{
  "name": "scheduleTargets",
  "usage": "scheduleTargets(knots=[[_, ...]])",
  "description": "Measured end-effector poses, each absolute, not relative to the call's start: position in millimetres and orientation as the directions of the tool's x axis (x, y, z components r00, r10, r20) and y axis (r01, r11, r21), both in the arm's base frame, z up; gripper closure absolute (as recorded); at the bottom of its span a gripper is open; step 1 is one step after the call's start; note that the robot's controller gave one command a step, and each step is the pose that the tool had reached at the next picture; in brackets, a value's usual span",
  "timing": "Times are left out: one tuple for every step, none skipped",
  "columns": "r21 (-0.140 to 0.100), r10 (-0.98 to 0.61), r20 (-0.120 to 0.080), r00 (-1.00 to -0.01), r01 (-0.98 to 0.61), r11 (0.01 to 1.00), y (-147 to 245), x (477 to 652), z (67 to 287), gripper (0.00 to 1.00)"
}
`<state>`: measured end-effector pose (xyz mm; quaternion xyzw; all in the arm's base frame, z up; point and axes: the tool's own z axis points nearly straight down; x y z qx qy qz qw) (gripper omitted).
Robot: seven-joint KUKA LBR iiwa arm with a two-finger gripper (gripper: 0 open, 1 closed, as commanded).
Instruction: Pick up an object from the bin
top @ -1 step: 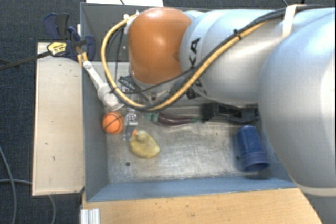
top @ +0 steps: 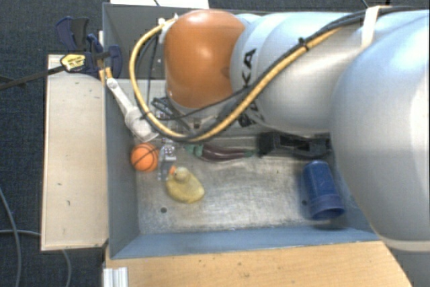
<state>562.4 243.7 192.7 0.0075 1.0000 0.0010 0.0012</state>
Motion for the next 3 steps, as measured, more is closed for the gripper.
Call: scheduleTargets(knots=[[-0.001,0.117,0.006,-0.993,0.117,0.993,252,564.9,75,1.0],[-0.001,0.118,0.006,-0.993,0.118,0.993,252,564.9,75,1.0],[0.001,0.107,-0.002,-0.994,0.107,0.994,238,559.7,231,1.0]])
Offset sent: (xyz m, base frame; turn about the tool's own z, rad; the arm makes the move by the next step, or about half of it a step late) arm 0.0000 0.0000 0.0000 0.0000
